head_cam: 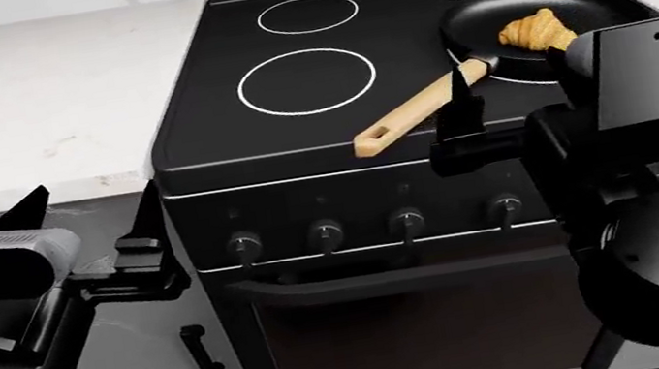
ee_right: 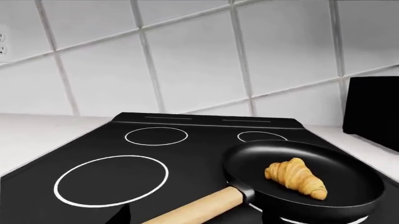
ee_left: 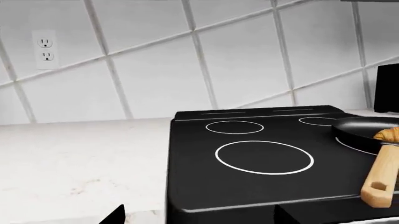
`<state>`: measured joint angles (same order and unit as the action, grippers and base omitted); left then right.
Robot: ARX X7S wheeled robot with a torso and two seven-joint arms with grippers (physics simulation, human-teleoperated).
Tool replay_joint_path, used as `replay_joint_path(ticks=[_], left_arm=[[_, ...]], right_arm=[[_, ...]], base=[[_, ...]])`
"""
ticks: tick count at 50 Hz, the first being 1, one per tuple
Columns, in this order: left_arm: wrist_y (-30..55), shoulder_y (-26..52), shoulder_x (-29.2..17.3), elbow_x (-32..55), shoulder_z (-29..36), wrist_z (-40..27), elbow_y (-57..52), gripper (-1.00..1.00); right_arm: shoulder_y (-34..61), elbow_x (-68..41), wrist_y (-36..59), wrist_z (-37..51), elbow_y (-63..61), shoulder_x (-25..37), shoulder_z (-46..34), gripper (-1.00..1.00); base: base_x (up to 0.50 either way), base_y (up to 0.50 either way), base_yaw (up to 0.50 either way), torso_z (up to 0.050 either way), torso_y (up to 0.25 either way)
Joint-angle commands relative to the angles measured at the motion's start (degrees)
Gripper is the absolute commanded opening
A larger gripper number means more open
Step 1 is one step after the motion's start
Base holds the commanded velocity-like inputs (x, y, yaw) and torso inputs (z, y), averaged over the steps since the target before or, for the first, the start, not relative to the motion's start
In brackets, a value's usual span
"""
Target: Pick the croissant and place it on the pan. Then turn on the stove to warm the croissant.
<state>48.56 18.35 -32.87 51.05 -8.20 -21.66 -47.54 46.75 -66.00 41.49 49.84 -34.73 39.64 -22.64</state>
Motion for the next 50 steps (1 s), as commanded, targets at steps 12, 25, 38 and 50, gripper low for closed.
replay_joint_path(ticks=[12, 25, 38, 50], left_arm=[[-0.2, -0.4, -0.4, 1.3, 0.1, -0.4, -1.4, 1.0], [-0.1, -0.3, -0.5, 1.6, 0.5, -1.0, -1.8, 1.0], [0.0, -0.5, -0.9, 2.4, 0.6, -1.6, -2.6, 1.0], [0.3, -0.3, -1.0, 3.7, 0.9, -2.1, -3.3, 1.0]], right_arm=[[-3.5, -4.1, -0.7, 4.2, -3.7, 1.9, 2.5, 1.0], [-5.3, -5.0, -1.2, 4.7, -4.6, 2.6, 3.0, 1.0], [-6.3, -5.4, -1.0, 5.8, -5.5, 3.3, 2.9, 1.0], [-7.1, -6.4, -0.8, 7.3, -6.6, 4.0, 3.2, 1.0]], base=[[0.0, 0.0, 0.0, -0.05, 0.0], [0.0, 0.0, 0.0, -0.05, 0.0], [0.0, 0.0, 0.0, -0.05, 0.0], [0.0, 0.0, 0.0, -0.05, 0.0]])
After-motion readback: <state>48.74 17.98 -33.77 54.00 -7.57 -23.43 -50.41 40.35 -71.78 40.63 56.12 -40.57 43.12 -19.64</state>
